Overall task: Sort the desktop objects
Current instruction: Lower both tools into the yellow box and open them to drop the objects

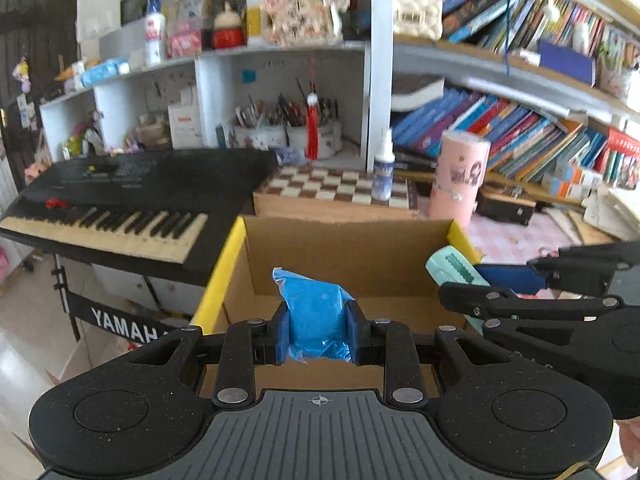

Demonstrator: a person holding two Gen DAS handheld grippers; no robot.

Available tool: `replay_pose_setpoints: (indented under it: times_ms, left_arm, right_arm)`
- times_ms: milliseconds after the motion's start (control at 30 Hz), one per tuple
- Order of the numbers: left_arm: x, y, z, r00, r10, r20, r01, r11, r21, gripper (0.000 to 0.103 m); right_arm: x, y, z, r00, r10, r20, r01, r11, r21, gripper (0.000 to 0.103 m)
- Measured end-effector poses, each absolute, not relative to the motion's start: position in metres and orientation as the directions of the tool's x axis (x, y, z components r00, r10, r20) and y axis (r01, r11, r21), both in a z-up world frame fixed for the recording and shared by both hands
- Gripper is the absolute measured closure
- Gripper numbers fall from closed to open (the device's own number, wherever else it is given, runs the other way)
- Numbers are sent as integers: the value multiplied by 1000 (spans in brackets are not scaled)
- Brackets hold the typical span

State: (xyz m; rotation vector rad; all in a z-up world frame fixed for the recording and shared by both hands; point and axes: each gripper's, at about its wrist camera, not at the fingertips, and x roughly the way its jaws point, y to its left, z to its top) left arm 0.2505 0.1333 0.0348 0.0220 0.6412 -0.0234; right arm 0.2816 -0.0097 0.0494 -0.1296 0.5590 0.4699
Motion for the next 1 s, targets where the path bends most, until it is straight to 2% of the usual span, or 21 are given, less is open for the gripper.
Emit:
replay_pose_setpoints:
  times_ms: [367,600,733,867,1000]
  left_arm:
    - [318,128,-10,663,14,-748,65,995,76,77]
    - [326,128,-21,606,35,-794,53,995,85,77]
    - [318,132,-32,548,-9,-836,-2,1000,-12,77]
    - [307,120,-37,543,-48,-839,6,999,-53,77]
    - [305,110,-37,567,-9,-824,22,1000,4,76]
  right_arm:
    - [370,18,12,614,380,-692,-638,755,-152,80]
    - [400,42,-7,511,345,-787,-758,612,-224,80]
    - [404,46,-16,464,330,-822,-801,553,-229,80]
    - [408,43,-19,411,346,-843,-827,532,-185,80]
    - [412,44,-20,384,338,-859,-842,509,-176,80]
